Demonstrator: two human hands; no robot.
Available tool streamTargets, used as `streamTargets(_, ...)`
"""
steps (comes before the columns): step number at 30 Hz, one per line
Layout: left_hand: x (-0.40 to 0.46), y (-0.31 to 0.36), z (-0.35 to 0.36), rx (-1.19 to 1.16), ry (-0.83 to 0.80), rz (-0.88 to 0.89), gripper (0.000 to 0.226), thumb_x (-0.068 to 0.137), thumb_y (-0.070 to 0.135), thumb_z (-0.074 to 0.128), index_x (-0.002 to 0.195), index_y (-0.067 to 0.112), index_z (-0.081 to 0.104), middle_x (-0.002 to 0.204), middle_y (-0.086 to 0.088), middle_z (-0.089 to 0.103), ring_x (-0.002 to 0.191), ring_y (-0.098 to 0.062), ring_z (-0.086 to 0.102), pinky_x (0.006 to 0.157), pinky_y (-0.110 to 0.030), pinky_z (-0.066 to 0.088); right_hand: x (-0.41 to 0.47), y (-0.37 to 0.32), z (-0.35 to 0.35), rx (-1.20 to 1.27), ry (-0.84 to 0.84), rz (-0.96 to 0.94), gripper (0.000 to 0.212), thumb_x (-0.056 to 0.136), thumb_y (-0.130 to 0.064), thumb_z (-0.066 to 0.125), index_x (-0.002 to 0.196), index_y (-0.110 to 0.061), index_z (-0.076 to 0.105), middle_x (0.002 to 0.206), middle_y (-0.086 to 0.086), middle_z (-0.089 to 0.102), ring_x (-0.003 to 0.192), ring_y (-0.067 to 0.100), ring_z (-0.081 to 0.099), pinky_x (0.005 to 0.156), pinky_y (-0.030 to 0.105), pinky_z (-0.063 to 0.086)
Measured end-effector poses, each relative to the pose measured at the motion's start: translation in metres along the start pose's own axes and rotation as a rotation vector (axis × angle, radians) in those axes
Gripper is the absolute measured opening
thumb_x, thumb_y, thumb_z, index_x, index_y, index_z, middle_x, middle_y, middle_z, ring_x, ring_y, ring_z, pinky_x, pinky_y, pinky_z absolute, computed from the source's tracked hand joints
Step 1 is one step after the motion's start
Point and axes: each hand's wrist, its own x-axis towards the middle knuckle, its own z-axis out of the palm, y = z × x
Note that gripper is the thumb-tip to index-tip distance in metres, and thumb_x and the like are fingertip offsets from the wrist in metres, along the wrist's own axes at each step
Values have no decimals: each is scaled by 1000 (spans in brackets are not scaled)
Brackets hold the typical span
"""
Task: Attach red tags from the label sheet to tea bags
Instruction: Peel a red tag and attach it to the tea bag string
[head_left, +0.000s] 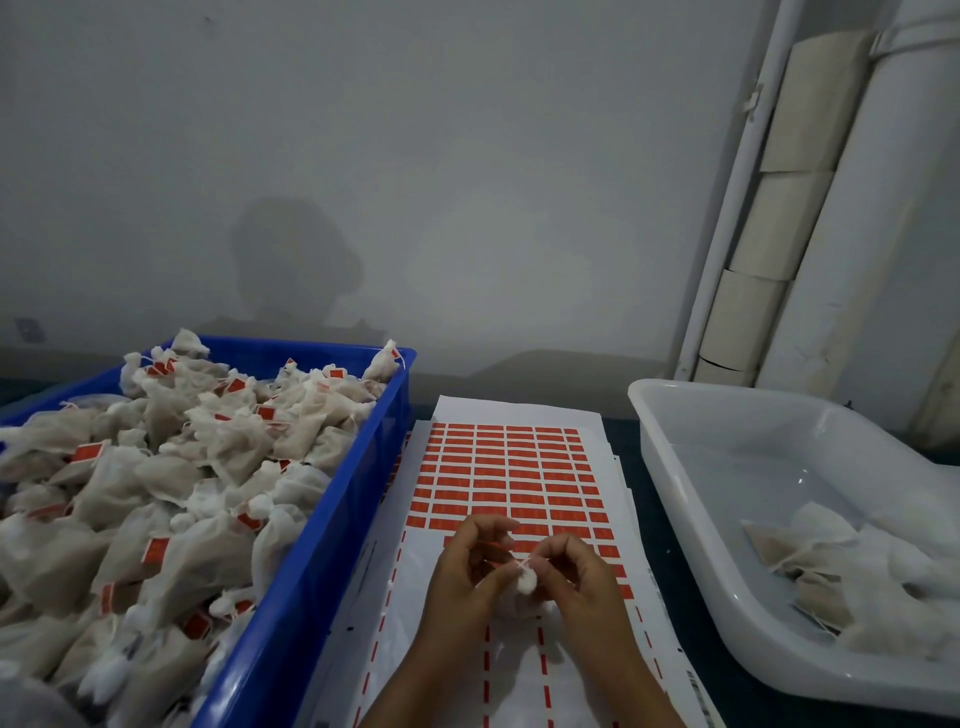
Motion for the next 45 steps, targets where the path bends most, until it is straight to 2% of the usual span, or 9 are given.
streamTargets(11,-3,1,0,62,-44,19,18,86,29,61,104,31,57,103,17,63,99,-7,60,86,-20,53,0,9,3,11,110,-14,10,81,-13,66,77,-20,59,76,-7,66,78,13,65,63,10,51)
streamTargets(16,-5,4,-3,176,-146,65,22,84,42,55,104,33,55,106,25,58,101,9,54,75,-2,45,2,7,-1,6,142,-1,14,78,-15,70,83,-25,60,82,-12,66,79,7,64,58,6,48)
streamTargets(19,-4,3,-2,256,-203,85,24,85,36,60,108,35,52,109,26,57,102,6,55,75,-2,43,4,5,-3,-12,109,12,19,82,-14,65,91,-31,61,92,-14,65,86,7,63,61,7,50)
streamTargets(25,-2,2,1,264,-142,104,12,85,34,59,97,32,57,100,22,65,96,6,60,79,-6,48,1,0,-7,-263,51,-133,17,84,-17,63,85,-34,61,89,-17,64,82,4,61,73,4,47)
streamTargets(29,-2,2,0,161,-73,70,10,87,33,59,95,28,59,93,20,66,95,3,60,70,-7,49,2,1,-13,-516,6,-294,12,83,-20,64,94,-21,65,94,-11,65,79,0,57,75,-3,35)
streamTargets(33,-3,3,4,89,-55,36,18,88,20,59,103,11,60,100,-1,68,91,-12,64,78,-12,52,4,3,-14,-656,-32,-302,17,85,-30,60,97,-18,62,97,-5,68,74,-1,53,74,-4,31)
streamTargets(36,-3,3,6,170,-36,27,17,87,34,57,98,22,59,96,11,67,91,-5,64,81,-15,53,4,2,-14,-699,-11,-272,13,85,-34,59,88,-24,51,91,-4,68,65,2,52,73,-1,36)
streamTargets(40,-1,2,6,253,9,19,10,86,36,58,90,27,57,89,18,66,86,0,64,68,-4,48,3,4,-15,-699,48,-217,21,84,-35,60,89,-27,41,93,-12,62,69,4,55,78,4,39)
streamTargets(45,-1,2,5,281,58,-43,8,85,36,61,85,29,56,84,22,64,80,0,63,59,-3,46,5,8,-17,-632,141,-207,22,81,-25,66,85,-24,44,85,-13,60,56,1,52,65,0,40)
